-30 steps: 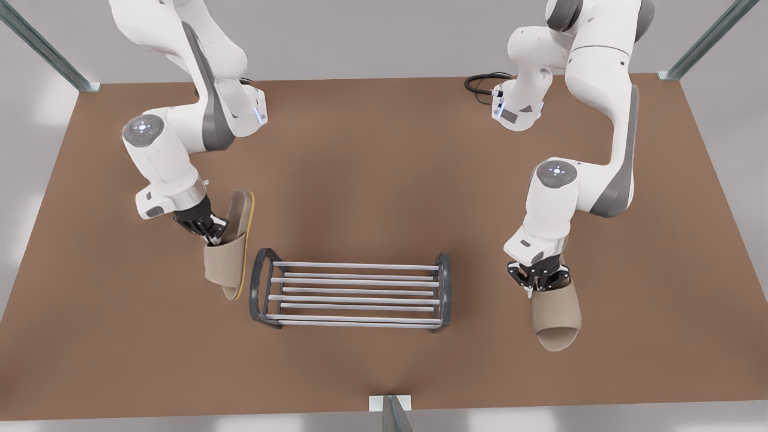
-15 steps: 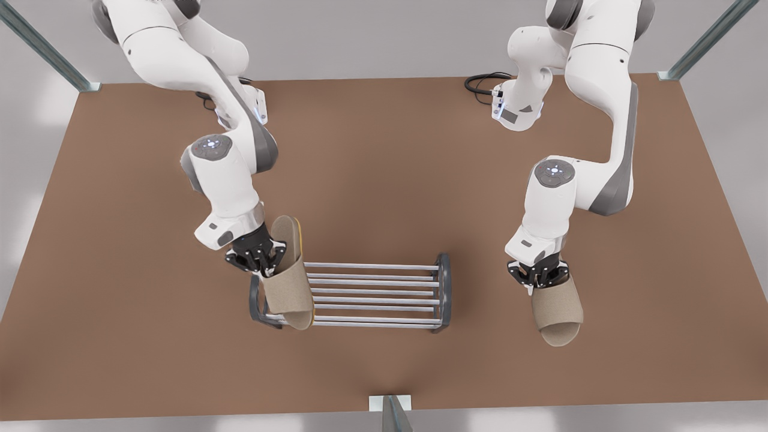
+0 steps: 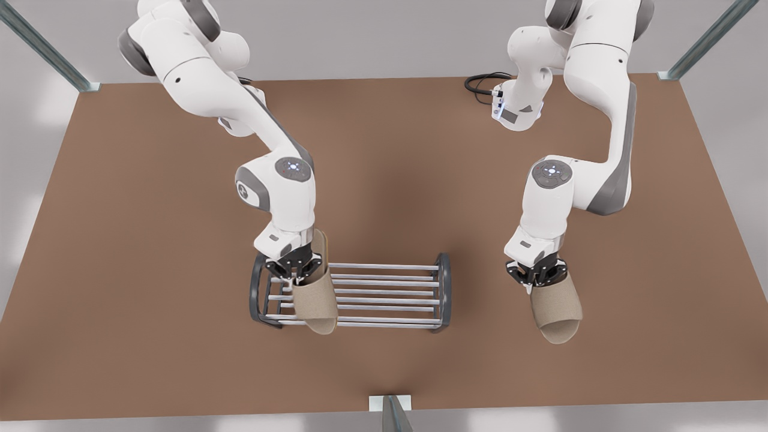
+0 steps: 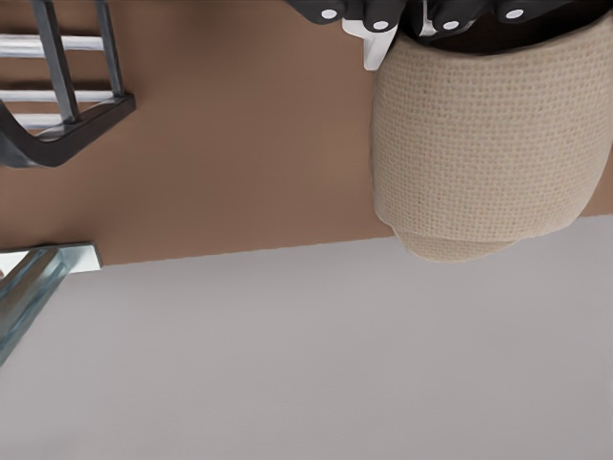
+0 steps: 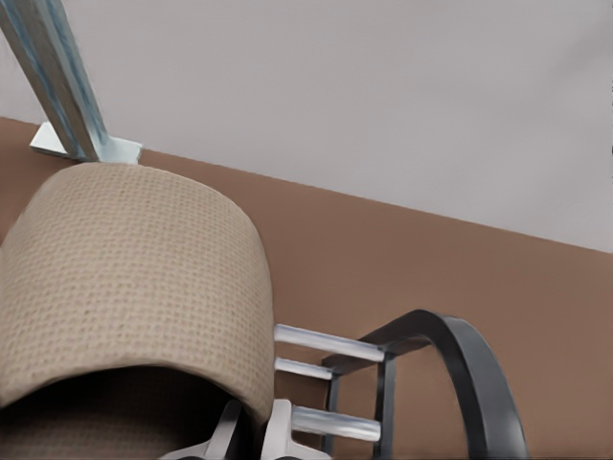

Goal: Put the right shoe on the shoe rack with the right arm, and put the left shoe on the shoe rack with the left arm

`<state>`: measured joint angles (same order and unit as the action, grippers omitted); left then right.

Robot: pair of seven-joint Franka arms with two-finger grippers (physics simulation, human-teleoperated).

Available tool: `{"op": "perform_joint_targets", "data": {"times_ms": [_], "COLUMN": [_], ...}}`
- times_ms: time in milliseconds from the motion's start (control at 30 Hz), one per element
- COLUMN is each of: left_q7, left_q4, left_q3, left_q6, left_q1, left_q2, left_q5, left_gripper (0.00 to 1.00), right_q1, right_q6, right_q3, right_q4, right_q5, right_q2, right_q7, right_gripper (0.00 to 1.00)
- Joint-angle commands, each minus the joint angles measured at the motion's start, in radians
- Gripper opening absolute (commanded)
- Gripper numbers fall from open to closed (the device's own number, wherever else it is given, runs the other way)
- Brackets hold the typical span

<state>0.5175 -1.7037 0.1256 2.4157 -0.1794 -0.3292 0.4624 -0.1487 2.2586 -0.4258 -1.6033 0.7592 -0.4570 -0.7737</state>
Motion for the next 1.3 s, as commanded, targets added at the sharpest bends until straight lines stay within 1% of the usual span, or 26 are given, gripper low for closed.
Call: {"op": "perform_joint_targets", "data": {"times_ms": [0,100,133,167,200,233,400,500,567,600,633,667,700,733,767,800,833,867,933,1033,1067,1167,1200,1233,1267], "left_q7": [0.018,0.023,0.023,0.023,0.029,0.030,0.032,0.076,0.104,0.111,0.139,0.147,0.170,0.176,0.185,0.205,0.222,0.237,0.279,0.320,0.323,0.386,0.430,0.438,0.438], "left_q4": [-0.001,0.001,0.001,-0.002,-0.001,-0.004,0.007,0.009,0.048,0.064,0.087,0.128,0.173,0.180,0.182,0.190,0.222,0.242,0.256,0.331,0.334,0.355,0.357,0.387,0.404], "left_q3": [0.000,0.000,0.000,0.000,0.000,0.000,0.008,0.017,0.019,0.019,0.017,0.017,0.015,0.015,0.015,0.011,0.009,0.009,0.006,0.008,0.006,0.006,0.005,0.005,0.005], "left_q6": [-0.003,-0.003,-0.003,-0.004,-0.004,-0.006,-0.032,-0.099,-0.132,-0.132,-0.133,-0.161,-0.187,-0.193,-0.193,-0.197,-0.228,-0.245,-0.265,-0.369,-0.371,-0.371,-0.371,-0.371,-0.371], "left_q1": [0.000,0.000,0.000,0.000,0.000,-0.002,-0.003,-0.046,-0.081,-0.103,-0.126,-0.140,-0.167,-0.181,-0.184,-0.203,-0.221,-0.233,-0.268,-0.319,-0.328,-0.367,-0.394,-0.404,-0.411], "left_q2": [0.001,-0.001,0.001,0.002,0.001,0.004,0.006,0.061,0.056,0.044,0.022,0.007,-0.021,-0.024,-0.025,-0.031,-0.050,-0.057,-0.062,-0.065,-0.065,-0.065,-0.073,-0.096,-0.106], "left_q5": [-0.007,-0.007,-0.007,-0.007,-0.007,-0.007,-0.005,-0.001,-0.001,-0.001,0.001,-0.001,-0.001,-0.001,-0.001,-0.001,-0.001,-0.001,-0.001,-0.001,-0.001,-0.001,-0.001,-0.001,-0.001], "left_gripper": [0.21,0.21,0.21,0.21,0.21,0.21,0.21,0.21,0.21,0.21,0.21,0.21,0.21,0.21,0.21,0.21,0.21,0.21,0.21,0.21,0.21,0.21,0.21,0.21,0.21], "right_q1": [-0.009,-0.025,-0.032,-0.055,-0.057,-0.057,-0.054,-0.046,-0.040,-0.009,0.087,0.231,0.408,0.567,0.765,0.964,1.126,1.216,1.322,1.377,1.451,1.474,1.437,1.221,0.999], "right_q6": [-0.034,-0.045,-0.045,-0.045,-0.045,-0.045,-0.047,-0.056,-0.085,-0.085,-0.122,-0.183,-0.246,-0.307,-0.347,-0.378,-0.384,-0.402,-0.402,-0.537,-0.554,-0.577,-0.603,-0.727,-0.754], "right_q3": [-0.001,0.002,0.010,0.036,0.038,0.039,0.035,0.027,0.019,-0.014,-0.126,-0.287,-0.456,-0.582,-0.727,-0.853,-0.915,-0.947,-0.947,-0.956,-1.007,-1.015,-0.981,-0.796,-0.523], "right_q4": [-0.001,0.000,0.000,-0.001,-0.003,-0.009,-0.024,-0.026,-0.056,-0.090,-0.104,-0.098,-0.087,-0.052,-0.050,-0.050,-0.050,-0.050,-0.034,-0.007,-0.010,-0.010,-0.004,0.137,0.226], "right_q5": [0.063,0.135,0.140,0.144,0.146,0.161,0.183,0.178,0.149,0.126,0.121,0.098,0.075,0.026,0.000,-0.033,-0.072,-0.083,-0.165,-0.202,-0.215,-0.238,-0.238,-0.245,-0.369], "right_q2": [-0.014,-0.057,-0.068,-0.068,-0.069,-0.069,-0.068,-0.055,0.021,0.064,0.086,0.092,0.092,0.092,0.092,0.083,0.084,0.078,0.077,0.077,0.074,0.075,0.063,0.061,0.106], "right_q7": [-0.386,-0.429,-0.429,-0.429,-0.429,-0.429,-0.444,-0.450,-0.435,-0.427,-0.406,-0.369,-0.309,-0.216,-0.136,-0.041,0.079,0.154,0.287,0.421,0.432,0.455,0.462,0.528,0.597], "right_gripper": [0.21,0.21,0.21,0.21,0.21,1.00,1.00,1.00,1.00,1.00,1.00,1.00,1.00,1.00,1.00,1.00,1.00,1.00,1.00,1.00,1.00,1.00,1.00,1.00,1.00]}}
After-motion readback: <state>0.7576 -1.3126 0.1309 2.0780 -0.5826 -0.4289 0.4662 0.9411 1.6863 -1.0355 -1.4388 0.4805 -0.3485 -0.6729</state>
